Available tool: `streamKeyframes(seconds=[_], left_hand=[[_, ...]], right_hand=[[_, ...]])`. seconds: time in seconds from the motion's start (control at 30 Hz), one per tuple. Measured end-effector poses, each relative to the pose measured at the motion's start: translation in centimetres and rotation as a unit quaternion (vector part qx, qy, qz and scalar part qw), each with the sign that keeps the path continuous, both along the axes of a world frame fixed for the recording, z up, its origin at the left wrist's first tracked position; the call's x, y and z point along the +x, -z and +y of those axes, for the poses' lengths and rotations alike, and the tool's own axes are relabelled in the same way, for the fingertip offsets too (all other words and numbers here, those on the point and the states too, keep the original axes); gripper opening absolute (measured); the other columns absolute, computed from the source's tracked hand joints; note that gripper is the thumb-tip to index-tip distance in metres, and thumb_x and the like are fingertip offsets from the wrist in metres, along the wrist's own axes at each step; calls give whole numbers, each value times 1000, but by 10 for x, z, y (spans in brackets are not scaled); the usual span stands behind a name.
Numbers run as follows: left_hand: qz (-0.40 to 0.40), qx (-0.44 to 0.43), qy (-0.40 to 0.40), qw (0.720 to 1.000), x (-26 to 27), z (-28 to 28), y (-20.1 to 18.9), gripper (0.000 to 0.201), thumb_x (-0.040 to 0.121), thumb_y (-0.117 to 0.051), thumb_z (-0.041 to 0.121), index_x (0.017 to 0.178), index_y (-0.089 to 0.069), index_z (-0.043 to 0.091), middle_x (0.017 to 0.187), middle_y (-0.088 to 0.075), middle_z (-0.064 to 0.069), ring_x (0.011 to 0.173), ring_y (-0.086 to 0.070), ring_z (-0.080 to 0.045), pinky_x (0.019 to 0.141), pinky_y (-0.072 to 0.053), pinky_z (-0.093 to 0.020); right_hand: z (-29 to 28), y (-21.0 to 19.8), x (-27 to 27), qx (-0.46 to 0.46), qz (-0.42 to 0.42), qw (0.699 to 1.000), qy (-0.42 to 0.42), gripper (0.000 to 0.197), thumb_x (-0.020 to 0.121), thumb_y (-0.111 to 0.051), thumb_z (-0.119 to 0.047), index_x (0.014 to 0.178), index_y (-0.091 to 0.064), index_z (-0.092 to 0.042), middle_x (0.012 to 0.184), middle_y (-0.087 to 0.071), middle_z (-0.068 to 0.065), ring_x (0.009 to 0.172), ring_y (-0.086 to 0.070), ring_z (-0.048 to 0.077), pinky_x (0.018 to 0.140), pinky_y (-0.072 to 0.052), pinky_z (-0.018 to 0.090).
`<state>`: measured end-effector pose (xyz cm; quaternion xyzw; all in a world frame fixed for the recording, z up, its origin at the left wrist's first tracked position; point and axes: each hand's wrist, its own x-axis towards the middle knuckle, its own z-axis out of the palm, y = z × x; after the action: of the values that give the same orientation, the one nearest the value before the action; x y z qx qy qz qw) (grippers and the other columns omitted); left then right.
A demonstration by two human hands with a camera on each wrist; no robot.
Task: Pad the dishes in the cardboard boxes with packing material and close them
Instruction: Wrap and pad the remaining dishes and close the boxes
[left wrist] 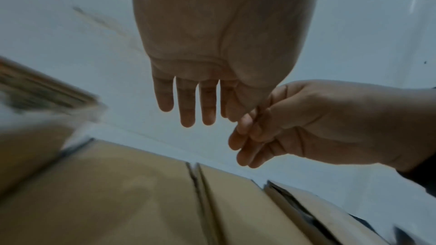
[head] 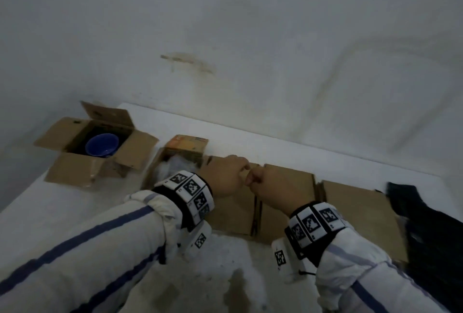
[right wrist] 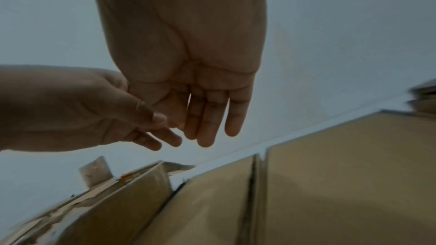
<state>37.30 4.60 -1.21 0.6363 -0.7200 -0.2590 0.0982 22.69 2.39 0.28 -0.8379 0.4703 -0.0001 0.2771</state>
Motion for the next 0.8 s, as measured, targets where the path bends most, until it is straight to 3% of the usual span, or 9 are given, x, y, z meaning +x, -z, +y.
streamKeyframes(seconds=[0.03,0.1,0.17,0.23,0.47,0.53,0.67,0.73,0.8], left_hand=[[9,0,10,1000,-28,-3,-1,22,95,-42,21,110,-57,16,123,-57,-10,106,-55,-27,92,-46,-39],[11,20,24,999,-83,-8,-1,27,97,-38,22,117,-56,16,126,-56,-13,118,-50,-27,100,-40,-39],[14,42,40,998,-136,-14,2,33,96,-38,17,126,-51,18,130,-54,-10,123,-47,-26,102,-36,-38],[35,44,57,997,-183,-20,4,35,95,-39,13,127,-51,18,130,-54,-8,114,-52,-26,90,-40,-31],[34,52,135,989,-308,-34,20,43,91,-48,10,134,-48,15,140,-44,-5,126,-44,-24,103,-37,-31],[4,36,163,986,-325,-37,25,42,90,-49,10,132,-52,13,137,-45,-8,125,-45,-27,104,-39,-36],[-39,23,170,984,-339,-40,36,35,87,-50,10,121,-62,10,127,-50,-13,116,-47,-31,99,-42,-41],[-50,7,165,985,-340,-39,40,31,86,-52,10,114,-65,6,123,-52,-14,111,-48,-28,97,-42,-39],[-49,-4,161,986,-339,-39,43,31,85,-54,9,114,-65,7,123,-52,-13,108,-48,-25,97,-41,-36]], right_hand=[[1,2,-22,3,-5,1000,21,25,96,-43,-11,113,-62,-7,113,-64,11,91,-55,22,60,-34,12],[1,8,-70,5,-27,997,79,23,95,-46,-11,106,-64,-4,116,-64,11,90,-56,21,58,-32,8],[-1,12,-122,2,-34,988,150,20,94,-49,-14,99,-66,-4,111,-66,10,97,-60,25,66,-40,19],[-5,19,-174,0,-33,978,206,20,93,-51,-16,96,-64,-3,101,-67,14,95,-60,29,68,-39,27],[-15,38,-326,-25,11,931,363,11,89,-52,-12,94,-61,-10,108,-62,14,100,-57,30,80,-41,28],[-16,50,-351,-4,60,925,375,16,86,-56,-17,100,-57,-10,114,-54,16,102,-55,34,84,-45,33],[-13,76,-362,64,123,918,372,57,82,-64,-41,122,-46,-5,126,-39,17,114,-47,38,95,-45,41],[-10,85,-360,50,136,918,369,59,84,-61,-44,124,-46,-3,129,-37,17,117,-44,38,96,-42,40],[-8,92,-360,30,153,921,357,48,89,-56,-37,122,-50,-3,129,-36,17,117,-42,38,95,-42,39]])
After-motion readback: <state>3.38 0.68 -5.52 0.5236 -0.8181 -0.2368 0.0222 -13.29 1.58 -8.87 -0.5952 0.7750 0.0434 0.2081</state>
